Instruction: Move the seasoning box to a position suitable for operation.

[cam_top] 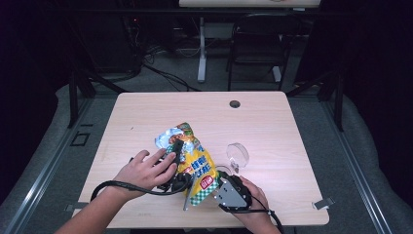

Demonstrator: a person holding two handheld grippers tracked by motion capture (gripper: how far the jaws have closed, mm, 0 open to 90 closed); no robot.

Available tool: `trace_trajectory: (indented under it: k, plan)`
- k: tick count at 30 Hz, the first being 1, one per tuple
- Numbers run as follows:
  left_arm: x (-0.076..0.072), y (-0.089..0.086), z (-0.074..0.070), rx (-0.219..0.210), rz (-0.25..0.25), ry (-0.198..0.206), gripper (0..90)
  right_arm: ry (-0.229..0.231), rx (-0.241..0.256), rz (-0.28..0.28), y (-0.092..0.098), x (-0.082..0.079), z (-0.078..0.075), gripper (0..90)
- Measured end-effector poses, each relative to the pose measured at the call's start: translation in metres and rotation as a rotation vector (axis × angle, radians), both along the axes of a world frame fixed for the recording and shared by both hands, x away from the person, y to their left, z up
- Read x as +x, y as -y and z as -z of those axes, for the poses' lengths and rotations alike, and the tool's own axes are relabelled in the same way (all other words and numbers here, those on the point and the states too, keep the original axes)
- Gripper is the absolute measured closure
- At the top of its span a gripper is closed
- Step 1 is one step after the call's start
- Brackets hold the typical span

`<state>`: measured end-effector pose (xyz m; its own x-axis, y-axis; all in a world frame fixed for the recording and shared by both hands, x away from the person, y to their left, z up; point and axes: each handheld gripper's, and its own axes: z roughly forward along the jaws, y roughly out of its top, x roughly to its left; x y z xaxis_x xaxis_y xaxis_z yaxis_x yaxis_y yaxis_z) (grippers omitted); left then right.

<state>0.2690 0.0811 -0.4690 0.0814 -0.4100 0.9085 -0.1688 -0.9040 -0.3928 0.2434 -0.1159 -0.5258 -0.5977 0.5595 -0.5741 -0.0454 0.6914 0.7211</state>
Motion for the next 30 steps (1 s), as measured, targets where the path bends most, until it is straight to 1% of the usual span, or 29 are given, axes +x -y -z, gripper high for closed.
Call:
trace_trajectory:
  k: [1, 2, 9, 10, 11, 14, 15, 20, 22, 26, 27, 28, 30]
  plan:
    - [0.0001, 0.0004, -0.0004, 0.002, 0.0, -0.001, 66.0, 0.0, -0.001, 0.0, 0.0002, 0.0, -0.0002, 74.2]
    - [-0.0002, 0.0012, -0.0012, 0.015, -0.006, 0.003, 66.2, 0.001, -0.001, 0.001, 0.0005, 0.0, -0.0003, 74.2]
    - [-0.0011, 0.003, -0.0027, 0.034, -0.009, 0.014, 66.9, 0.003, 0.001, 0.003, 0.0008, -0.0002, -0.0008, 74.2]
    - [-0.0011, 0.003, -0.0027, 0.034, -0.009, 0.014, 66.9, 0.003, 0.001, 0.003, 0.0008, -0.0002, -0.0008, 74.2]
    - [-0.0004, 0.0024, -0.0018, 0.015, 0.004, 0.009, 67.0, 0.004, 0.0, 0.002, 0.0006, -0.0002, -0.0007, 74.2]
    - [-0.0009, 0.0022, -0.0021, 0.018, 0.003, 0.011, 67.3, 0.004, 0.001, 0.001, 0.0002, -0.0004, -0.0007, 74.3]
    - [-0.0013, 0.0023, -0.0026, 0.027, -0.003, 0.012, 67.3, 0.004, 0.001, 0.001, 0.0002, -0.0004, -0.0007, 74.3]
    - [-0.0021, 0.0013, -0.0019, 0.026, -0.003, 0.013, 67.4, 0.01, -0.002, 0.0, -0.0009, -0.0002, 0.0002, 74.3]
    - [-0.0024, 0.0011, -0.0016, 0.02, 0.005, 0.02, 67.5, 0.009, -0.004, -0.002, -0.001, -0.0003, 0.0003, 74.3]
    - [-0.0029, 0.0017, -0.0028, 0.031, 0.008, 0.025, 67.5, 0.015, -0.002, -0.002, -0.0008, 0.0001, 0.0, 74.4]
    - [-0.0026, 0.0016, -0.0027, 0.024, 0.015, 0.024, 67.5, 0.016, -0.002, -0.001, -0.0006, 0.0, -0.0001, 74.3]
    - [-0.0032, 0.002, -0.0035, 0.035, 0.012, 0.029, 67.6, 0.017, -0.003, -0.002, -0.0005, 0.0, -0.0001, 74.4]
    - [-0.0031, 0.0022, -0.0034, 0.036, 0.019, 0.029, 67.6, 0.014, -0.002, 0.0, -0.0005, -0.0001, -0.0001, 74.4]
